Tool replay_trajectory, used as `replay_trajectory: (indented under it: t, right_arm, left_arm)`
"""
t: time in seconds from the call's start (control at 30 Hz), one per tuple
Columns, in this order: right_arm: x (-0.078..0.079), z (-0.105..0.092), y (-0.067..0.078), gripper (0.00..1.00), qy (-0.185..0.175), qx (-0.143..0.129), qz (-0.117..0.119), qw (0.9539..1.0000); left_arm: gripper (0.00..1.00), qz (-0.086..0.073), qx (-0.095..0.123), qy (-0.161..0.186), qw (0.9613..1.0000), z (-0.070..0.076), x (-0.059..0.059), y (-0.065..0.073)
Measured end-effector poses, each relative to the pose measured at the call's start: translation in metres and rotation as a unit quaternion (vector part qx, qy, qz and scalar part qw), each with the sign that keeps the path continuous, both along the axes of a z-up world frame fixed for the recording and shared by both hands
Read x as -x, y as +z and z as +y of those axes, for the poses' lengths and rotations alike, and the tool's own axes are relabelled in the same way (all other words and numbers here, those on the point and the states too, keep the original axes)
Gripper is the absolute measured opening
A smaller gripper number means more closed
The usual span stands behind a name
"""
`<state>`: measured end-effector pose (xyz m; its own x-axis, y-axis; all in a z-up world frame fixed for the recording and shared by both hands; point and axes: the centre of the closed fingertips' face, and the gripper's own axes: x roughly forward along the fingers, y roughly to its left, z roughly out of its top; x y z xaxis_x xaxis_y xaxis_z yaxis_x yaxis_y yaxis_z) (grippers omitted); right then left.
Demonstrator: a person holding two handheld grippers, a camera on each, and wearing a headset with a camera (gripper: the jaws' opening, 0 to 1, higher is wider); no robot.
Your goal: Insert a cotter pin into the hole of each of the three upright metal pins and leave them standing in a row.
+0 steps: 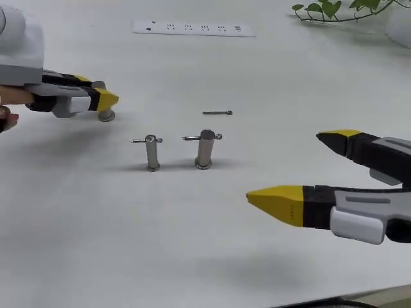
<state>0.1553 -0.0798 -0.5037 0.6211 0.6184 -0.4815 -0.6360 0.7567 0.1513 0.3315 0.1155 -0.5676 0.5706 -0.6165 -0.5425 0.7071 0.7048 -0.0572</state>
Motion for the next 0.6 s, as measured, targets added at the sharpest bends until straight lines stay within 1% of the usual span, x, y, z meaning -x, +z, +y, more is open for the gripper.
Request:
replay_trajectory:
  t: [0.03, 0.07, 0.13, 0.17, 0.23, 0.27, 0.3, 0.33, 0.37, 0.4, 0.43, 0.47, 0.53, 0.57, 0.6]
  right_arm:
    - [0.000, 0.000, 0.000, 0.93, 0.001, -0.001, 0.000, 1.0000]
    - [0.000, 0.000, 0.000, 0.92, 0.001, -0.001, 0.000, 1.0000]
    - [-0.001, -0.001, -0.002, 0.92, 0.001, 0.003, 0.000, 1.0000]
    - [-0.001, -0.002, -0.002, 0.92, 0.003, 0.006, 0.000, 1.0000]
    - [0.000, -0.002, -0.003, 0.92, 0.004, 0.010, 0.002, 0.9999]
    - [-0.001, -0.002, -0.004, 0.92, 0.005, 0.010, 0.002, 0.9999]
    - [-0.001, -0.002, -0.004, 0.92, 0.005, 0.009, 0.002, 0.9999]
    - [-0.001, -0.002, -0.003, 0.92, 0.005, 0.010, 0.001, 0.9999]
    - [-0.001, -0.001, -0.003, 0.92, 0.006, 0.010, 0.000, 0.9999]
    - [-0.001, -0.001, -0.003, 0.92, 0.007, 0.010, 0.000, 0.9999]
    - [-0.001, 0.000, -0.002, 0.92, 0.008, 0.010, -0.001, 0.9999]
    - [-0.001, 0.000, -0.002, 0.92, 0.010, 0.011, -0.001, 0.9999]
    - [-0.001, 0.001, -0.002, 0.92, 0.011, 0.014, -0.002, 0.9998]
    - [-0.001, 0.000, -0.003, 0.91, 0.013, 0.020, -0.003, 0.9997]
    - [0.000, 0.000, -0.004, 0.91, 0.014, 0.027, -0.001, 0.9995]
  left_arm:
    - [0.11, -0.001, -0.006, -0.001, 1.0000, 0.000, 0.001, -0.001]
    - [0.11, -0.005, -0.008, -0.005, 0.9999, -0.001, 0.003, 0.000]
    - [0.10, -0.009, -0.016, -0.013, 0.9997, -0.001, 0.005, 0.001]
    - [0.10, -0.008, -0.013, -0.012, 0.9998, -0.001, 0.005, 0.001]
    - [0.10, -0.008, -0.015, -0.014, 0.9998, 0.000, 0.006, 0.002]
    - [0.10, -0.013, -0.021, -0.017, 0.9995, 0.000, 0.008, 0.003]
    - [0.10, -0.020, -0.031, -0.023, 0.9990, 0.000, 0.009, 0.004]
    - [0.10, -0.020, -0.035, -0.022, 0.9989, 0.000, 0.010, 0.005]
    - [0.10, -0.019, -0.038, -0.024, 0.9988, 0.000, 0.009, 0.005]
    - [0.10, -0.014, -0.037, -0.023, 0.9989, 0.001, 0.009, 0.005]
    - [0.10, -0.001, -0.036, -0.019, 0.9992, 0.002, 0.011, 0.006]
    - [0.10, 0.001, -0.039, -0.020, 0.9990, 0.003, 0.012, 0.007]
    - [0.10, -0.001, -0.047, -0.024, 0.9986, 0.004, 0.015, 0.012]
    - [0.10, 0.000, -0.048, -0.024, 0.9986, 0.008, 0.013, 0.011]
    - [0.10, -0.001, -0.046, -0.024, 0.9987, 0.010, 0.013, 0.014]
